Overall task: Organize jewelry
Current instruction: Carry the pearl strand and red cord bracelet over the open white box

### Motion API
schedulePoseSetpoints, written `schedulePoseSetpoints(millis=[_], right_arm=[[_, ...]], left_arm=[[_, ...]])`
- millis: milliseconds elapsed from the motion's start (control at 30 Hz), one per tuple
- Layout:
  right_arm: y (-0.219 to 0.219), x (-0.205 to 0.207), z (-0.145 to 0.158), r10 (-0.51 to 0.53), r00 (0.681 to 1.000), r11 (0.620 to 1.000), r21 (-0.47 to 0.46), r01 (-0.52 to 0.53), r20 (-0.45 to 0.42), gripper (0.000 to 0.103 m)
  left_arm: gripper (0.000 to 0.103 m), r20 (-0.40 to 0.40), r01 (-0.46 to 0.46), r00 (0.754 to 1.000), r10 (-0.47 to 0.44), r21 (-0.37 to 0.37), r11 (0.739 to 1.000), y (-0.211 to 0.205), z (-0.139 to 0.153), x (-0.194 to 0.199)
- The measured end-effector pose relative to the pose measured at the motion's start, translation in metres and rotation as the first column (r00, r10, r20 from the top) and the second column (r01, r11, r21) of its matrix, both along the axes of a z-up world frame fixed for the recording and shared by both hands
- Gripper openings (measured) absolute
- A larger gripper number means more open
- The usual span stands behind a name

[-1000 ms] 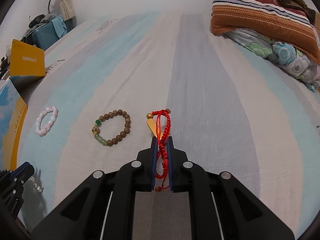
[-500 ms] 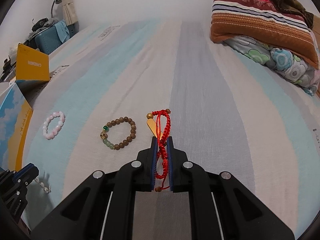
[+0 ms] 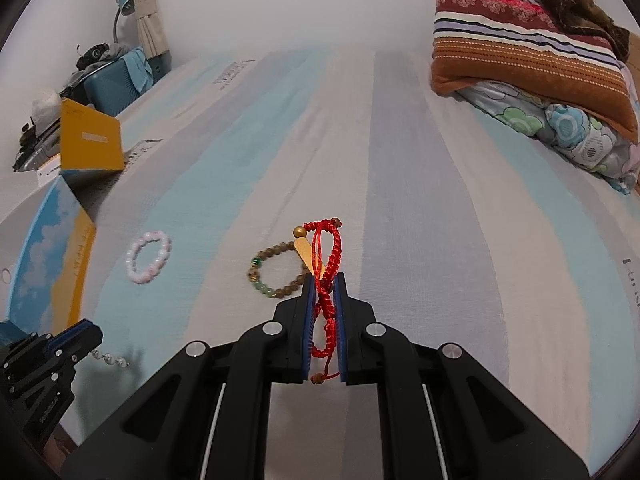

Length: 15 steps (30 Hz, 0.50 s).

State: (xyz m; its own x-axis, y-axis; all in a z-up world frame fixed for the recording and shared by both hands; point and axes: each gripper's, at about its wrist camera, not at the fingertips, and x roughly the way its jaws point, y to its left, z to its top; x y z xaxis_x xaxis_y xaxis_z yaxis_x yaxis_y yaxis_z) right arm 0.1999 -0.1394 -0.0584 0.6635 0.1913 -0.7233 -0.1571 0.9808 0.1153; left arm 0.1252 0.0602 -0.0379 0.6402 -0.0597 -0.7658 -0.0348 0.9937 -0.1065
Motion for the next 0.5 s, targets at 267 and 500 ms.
schedulePoseSetpoints(millis=[267,500], right_arm=[[0.013,-0.013,0.014,0.029,0.999,0.999,0.027,-0.028,-0.027,0.009],[0.035,-0.028,0.041,0.065,0.998,0.997,0.039,-0.064,-0.010,0.008]], left_arm=[[0.010,0.014,-0.003,1.000,0.003,0.015,1.000,0.003,0.028,-0.004],[0.011,0.038,-0.009,0.999,0.007,0.045,0.999,0.009,0.057,-0.005]])
